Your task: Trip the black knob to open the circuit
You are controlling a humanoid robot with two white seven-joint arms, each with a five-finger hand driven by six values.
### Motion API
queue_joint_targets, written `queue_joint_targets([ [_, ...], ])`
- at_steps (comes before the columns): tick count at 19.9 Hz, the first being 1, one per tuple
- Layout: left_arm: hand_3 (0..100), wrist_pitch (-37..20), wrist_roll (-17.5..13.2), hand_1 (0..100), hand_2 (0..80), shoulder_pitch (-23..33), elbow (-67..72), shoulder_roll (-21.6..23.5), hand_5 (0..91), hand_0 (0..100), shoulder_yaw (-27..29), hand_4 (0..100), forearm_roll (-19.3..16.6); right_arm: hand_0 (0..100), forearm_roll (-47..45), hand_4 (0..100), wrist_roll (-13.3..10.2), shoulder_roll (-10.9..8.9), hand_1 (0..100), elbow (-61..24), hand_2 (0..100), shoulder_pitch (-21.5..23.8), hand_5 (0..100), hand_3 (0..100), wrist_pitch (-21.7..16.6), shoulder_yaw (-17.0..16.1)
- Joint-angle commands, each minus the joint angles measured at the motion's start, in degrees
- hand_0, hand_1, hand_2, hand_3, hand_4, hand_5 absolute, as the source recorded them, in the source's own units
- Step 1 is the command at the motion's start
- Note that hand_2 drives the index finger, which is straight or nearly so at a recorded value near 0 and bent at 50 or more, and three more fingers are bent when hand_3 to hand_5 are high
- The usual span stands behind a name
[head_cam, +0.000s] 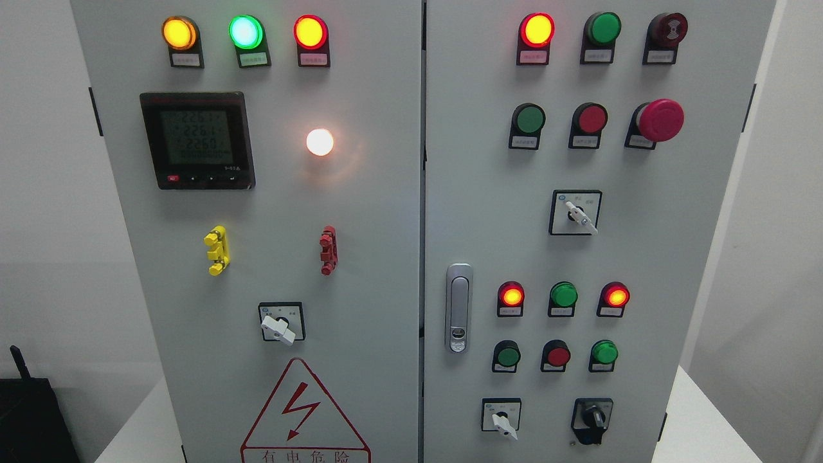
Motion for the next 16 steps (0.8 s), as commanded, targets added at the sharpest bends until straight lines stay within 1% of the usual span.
queue_joint_targets([
  [1, 0, 0.07, 0.02, 39, 0.0, -0.02, 0.06, -0.05, 0.0, 12, 0.05, 0, 0.14, 5, -0.02, 0, 0.77, -0.1, 28, 0.46, 0, 0.23, 0, 0, -0.37, -0.25],
  [10, 0, 0.07, 0.02, 39, 0.0, -0.02, 0.06, -0.05, 0.0, 12, 0.05, 0, 0.14, 4, -0.63, 0, 0.77, -0.01, 28, -0.15, 0, 0.23, 0, 0, -0.55, -0.42],
  [13, 0, 0.07, 0.02, 39, 0.0, -0.02, 0.06, -0.05, 0.0, 12, 0.05, 0, 0.14, 4, -0.72, 0, -0.02, -0.1, 28, -0.77, 0, 0.32, 0, 0, -2.39, -0.6],
  [16, 0, 0.07, 0.02, 39, 0.0, -0.02, 0.06, -0.05, 0.0, 12, 0.05, 0, 0.14, 4, -0.72, 0, -0.72, -0.28, 29, -4.36, 0, 1.37, 0, 0, -2.83, -1.3],
])
